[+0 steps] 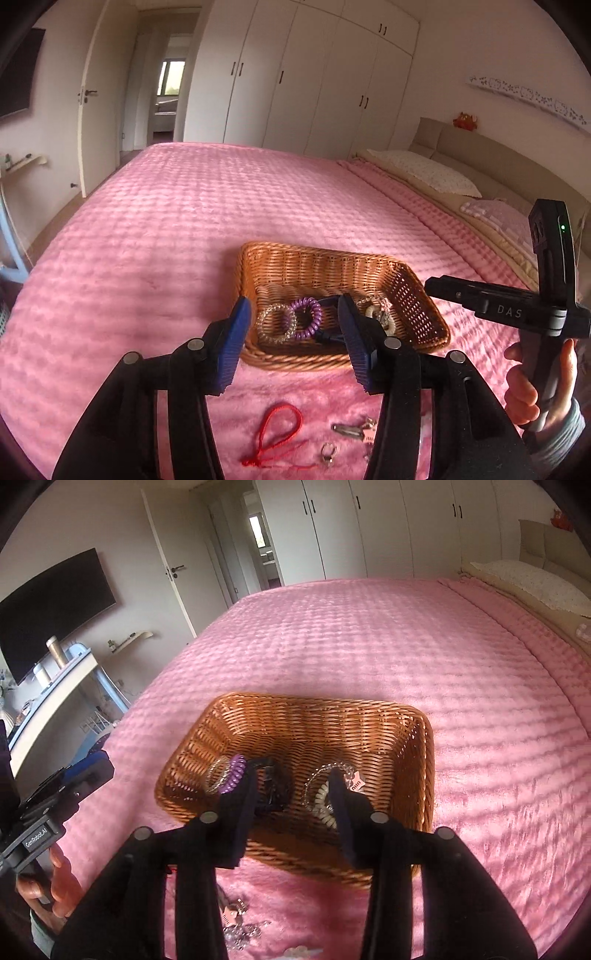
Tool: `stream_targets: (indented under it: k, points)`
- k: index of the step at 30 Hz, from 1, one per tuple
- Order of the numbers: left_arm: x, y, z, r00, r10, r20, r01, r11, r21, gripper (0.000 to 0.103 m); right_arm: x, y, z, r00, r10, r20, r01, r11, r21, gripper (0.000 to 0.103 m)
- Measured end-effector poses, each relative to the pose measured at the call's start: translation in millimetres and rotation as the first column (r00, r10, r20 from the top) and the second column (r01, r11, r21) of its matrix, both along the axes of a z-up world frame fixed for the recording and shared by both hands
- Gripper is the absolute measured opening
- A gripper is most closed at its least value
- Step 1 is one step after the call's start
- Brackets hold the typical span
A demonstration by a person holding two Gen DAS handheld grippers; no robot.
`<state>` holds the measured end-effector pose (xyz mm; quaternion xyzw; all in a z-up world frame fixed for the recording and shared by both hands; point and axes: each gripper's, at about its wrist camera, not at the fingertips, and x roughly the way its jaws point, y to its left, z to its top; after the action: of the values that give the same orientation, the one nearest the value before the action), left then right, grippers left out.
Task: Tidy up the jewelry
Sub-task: 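Carry both bead bracelets into the basket and open both tools, then grasp the silver crystal charm with the left tool while the right tool grasps the blue hair clip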
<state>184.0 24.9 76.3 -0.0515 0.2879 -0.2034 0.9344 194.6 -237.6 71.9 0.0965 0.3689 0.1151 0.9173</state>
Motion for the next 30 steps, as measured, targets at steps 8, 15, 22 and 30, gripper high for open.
stream_targets:
  k: [8, 15, 22, 30]
  points:
    - [-63.5, 25.1, -2.7, 1.0, -0.022, -0.002, 0.022, 1.0, -0.01, 0.051, -79.8, 9.6, 6.2, 0.999, 0.011, 0.032, -0.011, 1.0, -0.013, 0.044]
    - [-94.3, 22.3, -43.9, 0.994, -0.08, -0.078, 0.078, 0.996, -0.031, 0.051, -114.1, 10.7, -49.7, 0.995, -0.005, -0.098, 0.007, 1.0, 0.022, 0.044]
    - [-98.6, 12.2, -85.1, 0.972, -0.147, -0.185, 0.13, 0.987, -0.097, 0.049, -127.5, 5.2, -98.6, 0.977, -0.035, -0.212, 0.053, 0.995, 0.083, 0.044]
    - [-97.9, -13.3, -110.4, 0.948, -0.198, -0.251, 0.171, 0.977, -0.124, 0.049, -104.4, 15.2, -122.0, 0.955, -0.036, -0.294, 0.067, 0.993, 0.096, 0.044]
